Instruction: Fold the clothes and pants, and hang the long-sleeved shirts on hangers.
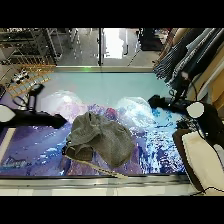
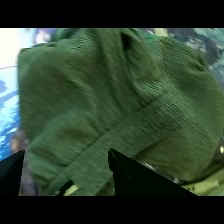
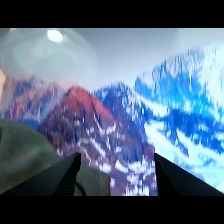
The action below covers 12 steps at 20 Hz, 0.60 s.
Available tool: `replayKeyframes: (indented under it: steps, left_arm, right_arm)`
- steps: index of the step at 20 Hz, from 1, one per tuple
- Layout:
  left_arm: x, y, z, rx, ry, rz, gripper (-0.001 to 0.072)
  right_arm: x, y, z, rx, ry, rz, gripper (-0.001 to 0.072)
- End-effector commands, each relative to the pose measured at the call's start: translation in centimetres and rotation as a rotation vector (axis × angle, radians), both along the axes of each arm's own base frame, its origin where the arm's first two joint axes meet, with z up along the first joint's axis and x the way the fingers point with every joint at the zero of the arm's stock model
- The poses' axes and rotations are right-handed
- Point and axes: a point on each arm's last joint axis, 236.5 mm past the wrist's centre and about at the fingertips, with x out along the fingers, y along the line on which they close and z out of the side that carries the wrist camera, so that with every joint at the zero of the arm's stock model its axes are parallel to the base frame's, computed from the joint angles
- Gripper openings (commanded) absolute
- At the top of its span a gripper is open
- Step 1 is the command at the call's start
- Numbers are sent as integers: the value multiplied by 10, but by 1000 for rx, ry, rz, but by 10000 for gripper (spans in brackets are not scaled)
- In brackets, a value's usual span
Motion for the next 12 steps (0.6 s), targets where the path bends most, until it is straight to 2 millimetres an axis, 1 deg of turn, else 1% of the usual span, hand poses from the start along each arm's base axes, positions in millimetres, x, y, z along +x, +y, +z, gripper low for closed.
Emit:
replayKeyframes:
  steps: [1, 2, 3, 4, 5, 6, 7, 8, 10, 11, 12]
  left_arm:
    - [-41, -76, -27, 107, -29, -376, 534]
    - [-51, -83, -39, 235, -56, -462, 534]
    - [-55, -86, -46, 346, -85, -504, 537]
    - [-57, -91, -48, 424, -120, -516, 583]
    - [-57, -103, -47, 440, -157, -516, 632]
    - [-55, -117, -45, 415, -197, -509, 632]
    - [-50, -127, -45, 382, -227, -479, 633]
    - [-40, -134, -45, 345, -251, -427, 631]
    - [-20, -140, -49, 297, -270, -344, 631]
    - [-16, -139, -59, 303, -251, -336, 630]
    - [-15, -137, -71, 318, -221, -337, 605]
  right_arm:
    - [-79, 34, -72, 71, 339, 182, 544]
    - [-93, 50, -85, 142, 373, 219, 547]
    - [-103, 64, -94, 222, 395, 237, 594]
    - [-110, 74, -100, 281, 406, 246, 593]
    - [-117, 81, -106, 321, 426, 250, 593]
    - [-123, 82, -112, 331, 446, 246, 593]
    - [-127, 81, -117, 331, 460, 243, 593]
    - [-128, 81, -120, 331, 464, 237, 593]
    - [-127, 80, -126, 329, 473, 228, 593]
    - [-126, 80, -131, 330, 484, 226, 593]
    - [-126, 80, -137, 330, 500, 224, 593]
